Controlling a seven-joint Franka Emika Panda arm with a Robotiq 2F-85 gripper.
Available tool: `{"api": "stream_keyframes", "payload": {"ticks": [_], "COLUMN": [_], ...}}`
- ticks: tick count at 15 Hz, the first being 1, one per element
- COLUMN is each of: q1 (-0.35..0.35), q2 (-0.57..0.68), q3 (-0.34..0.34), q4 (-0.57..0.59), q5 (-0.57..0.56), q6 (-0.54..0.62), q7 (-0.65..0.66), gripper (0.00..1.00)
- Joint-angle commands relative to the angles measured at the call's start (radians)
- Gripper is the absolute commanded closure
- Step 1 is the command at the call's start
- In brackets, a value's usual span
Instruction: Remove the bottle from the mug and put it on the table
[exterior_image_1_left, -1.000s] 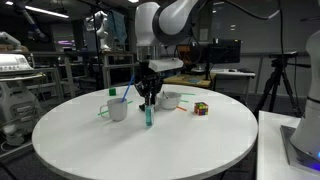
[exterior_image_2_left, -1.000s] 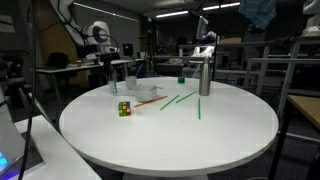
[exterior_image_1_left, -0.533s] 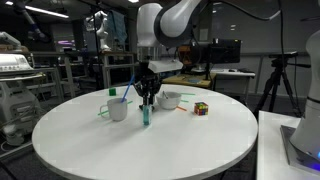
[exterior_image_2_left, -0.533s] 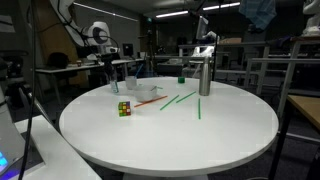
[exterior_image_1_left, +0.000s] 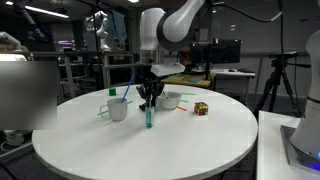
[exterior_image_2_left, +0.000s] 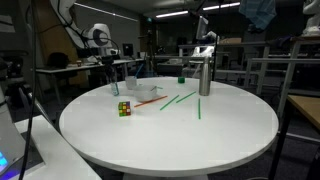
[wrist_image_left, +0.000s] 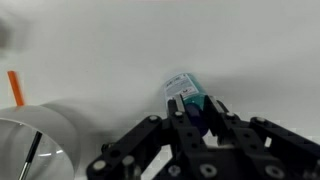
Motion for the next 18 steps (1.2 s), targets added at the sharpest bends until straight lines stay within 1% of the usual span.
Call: {"api": "stream_keyframes", "payload": {"ticks": [1,9,10,11,13,14,16,17,18], "q1": [0.003,0.000,0.001,0.001,0.003,0.007,0.014,0.016,0.019], "q2": [-0.009,-0.004,-0.004,-0.004,-0.007,-0.017,-0.051,-0.071,-0.099], "q3": [-0.008,-0.008,-0.009,-0.009,-0.010,-0.016,-0.028,-0.034,-0.042], "q4": [-0.027,-0.036,-0.036,-0.035,-0.034,-0.034,-0.037,-0.039,-0.043], "q5": [0.024,0.050,0.049,0.051,0.048,0.034,0.010,0.001,-0.020], "q6": [0.037,0.035,0.034,0.030,0.026,0.015,-0.011,-0.027,-0.046], "q7": [0.016,0.007,0.011,0.013,0.014,0.025,0.051,0.069,0.096], "gripper": [0.93,0.93,0.49,0.46,0.33,0.24,0.11,0.03,0.00]}}
